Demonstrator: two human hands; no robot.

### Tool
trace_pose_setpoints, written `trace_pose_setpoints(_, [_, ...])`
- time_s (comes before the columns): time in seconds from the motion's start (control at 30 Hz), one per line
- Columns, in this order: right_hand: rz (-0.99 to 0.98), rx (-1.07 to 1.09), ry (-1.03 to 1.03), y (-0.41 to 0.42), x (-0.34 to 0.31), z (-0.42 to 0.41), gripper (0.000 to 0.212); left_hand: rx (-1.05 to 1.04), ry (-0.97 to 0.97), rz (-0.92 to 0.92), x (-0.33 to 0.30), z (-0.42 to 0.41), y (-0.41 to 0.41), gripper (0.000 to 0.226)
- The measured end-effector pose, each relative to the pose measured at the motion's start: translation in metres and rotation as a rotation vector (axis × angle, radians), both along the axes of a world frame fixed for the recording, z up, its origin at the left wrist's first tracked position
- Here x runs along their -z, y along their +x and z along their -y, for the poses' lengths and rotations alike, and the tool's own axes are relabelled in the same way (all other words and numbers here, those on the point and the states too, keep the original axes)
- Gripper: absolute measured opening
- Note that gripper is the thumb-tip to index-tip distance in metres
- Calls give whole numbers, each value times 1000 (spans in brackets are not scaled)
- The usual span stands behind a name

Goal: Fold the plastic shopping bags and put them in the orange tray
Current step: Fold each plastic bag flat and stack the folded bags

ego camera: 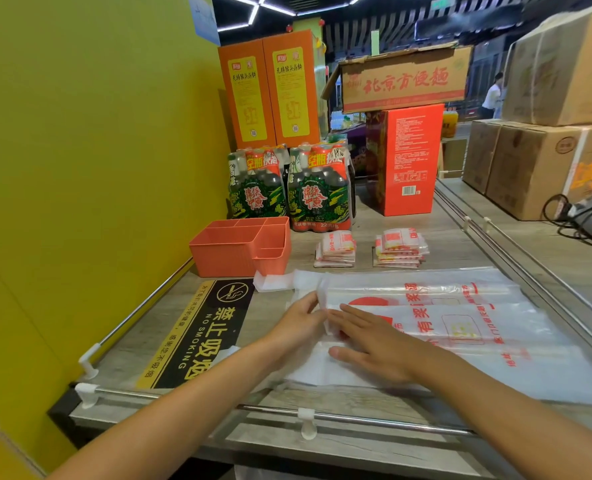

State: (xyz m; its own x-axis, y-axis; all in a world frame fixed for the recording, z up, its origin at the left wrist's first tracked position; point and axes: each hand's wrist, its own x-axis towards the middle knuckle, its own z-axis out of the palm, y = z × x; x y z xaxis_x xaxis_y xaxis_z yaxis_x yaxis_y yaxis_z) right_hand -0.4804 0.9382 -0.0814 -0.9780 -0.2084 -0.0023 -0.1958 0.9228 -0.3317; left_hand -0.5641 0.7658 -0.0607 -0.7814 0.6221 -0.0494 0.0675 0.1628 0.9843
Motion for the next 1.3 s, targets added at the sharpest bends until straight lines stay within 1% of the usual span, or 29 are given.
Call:
trace_pose_setpoints(0.1, [20,9,-62,1,-4,-8,72,100,-162,-191,4,-5,-7,43])
trace_pose_setpoints(0.17, [33,11,-97,4,-9,-12,66,136,-295,-377,12,-8,-15,57])
trace_pose_setpoints(0.2, [43,10,-113,6,-12,-15,62,151,-351,-462,15,-10,-18,59])
trace_pose_setpoints(0.3, [76,51,-134,14,-29,-25,46,205,-465,-632,19,-12,-17,57])
trace_pose_setpoints(0.37, [85,124,-121,20,-41,-37,40,246,-530,-710,22,-13,-15,56])
trace_pose_setpoints(0.47, [73,242,-70,31,-54,-55,39,302,-585,-772,28,-13,-14,53])
trace_pose_setpoints(0.57, [87,308,-62,38,-48,-65,41,302,-573,-792,25,-12,-12,53])
trace_pose_setpoints(0.67, [123,312,-67,38,-33,-65,35,245,-503,-723,20,-20,-14,60])
trace_pose_setpoints(0.73, [119,312,-65,35,-28,-64,31,169,-469,-696,19,-28,-12,72])
trace_pose_setpoints(0.8, [104,307,-52,34,-28,-61,35,68,-452,-655,19,-36,-8,83])
trace_pose_setpoints(0.9, [77,298,-16,36,-28,-57,44,-105,-402,-492,22,-45,-8,97])
trace_pose_setpoints(0.97, [72,295,-16,35,-26,-56,44,-195,-376,-403,25,-47,-11,106])
trace_pose_setpoints(1.0, [75,295,-19,35,-26,-55,44,-237,-356,-350,24,-47,-12,106])
trace_pose_setpoints(1.03, [75,292,-22,34,-25,-54,45,-280,-314,-274,23,-48,-14,102])
trace_pose_setpoints(1.07, [74,290,-26,33,-25,-53,46,-316,-246,-201,22,-49,-14,93])
trace_pose_setpoints(1.13, [75,287,-20,32,-24,-51,49,-385,-126,-34,22,-51,-14,65])
trace_pose_setpoints(1.17, [78,284,-11,32,-24,-50,50,-409,-76,43,23,-51,-17,55])
trace_pose_setpoints(1.23, [78,279,-6,33,-24,-49,52,-452,24,137,26,-48,-22,44])
trace_pose_setpoints(1.3, [84,277,-13,34,-23,-48,55,-466,146,186,25,-45,-24,31])
